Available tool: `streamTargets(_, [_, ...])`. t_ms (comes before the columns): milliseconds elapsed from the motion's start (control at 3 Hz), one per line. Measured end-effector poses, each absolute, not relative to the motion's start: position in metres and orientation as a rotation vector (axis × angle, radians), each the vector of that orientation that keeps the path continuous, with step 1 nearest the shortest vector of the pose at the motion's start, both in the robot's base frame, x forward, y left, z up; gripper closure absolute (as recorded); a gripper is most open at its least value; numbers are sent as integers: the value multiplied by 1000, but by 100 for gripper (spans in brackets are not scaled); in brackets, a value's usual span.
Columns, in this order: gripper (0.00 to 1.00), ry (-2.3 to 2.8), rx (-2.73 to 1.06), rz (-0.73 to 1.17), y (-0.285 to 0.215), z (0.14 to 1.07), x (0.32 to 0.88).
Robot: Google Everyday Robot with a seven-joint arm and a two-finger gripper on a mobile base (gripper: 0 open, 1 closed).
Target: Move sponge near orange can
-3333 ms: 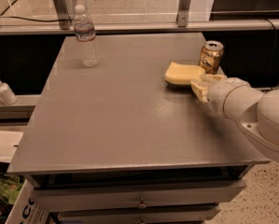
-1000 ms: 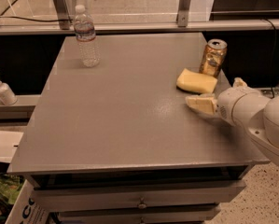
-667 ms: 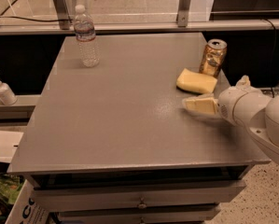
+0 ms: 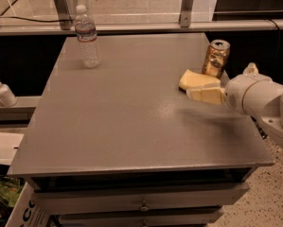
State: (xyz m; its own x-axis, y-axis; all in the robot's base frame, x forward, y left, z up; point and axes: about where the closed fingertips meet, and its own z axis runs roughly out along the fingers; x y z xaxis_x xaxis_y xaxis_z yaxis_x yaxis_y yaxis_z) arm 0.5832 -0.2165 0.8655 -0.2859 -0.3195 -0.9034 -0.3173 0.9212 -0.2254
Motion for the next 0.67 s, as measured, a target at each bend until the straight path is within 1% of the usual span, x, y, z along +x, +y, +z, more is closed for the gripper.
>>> streamTargets(333, [0,1785,-516,68,-216,910,598])
streamTargets(667, [0,1751,-529,74,-215,928,600])
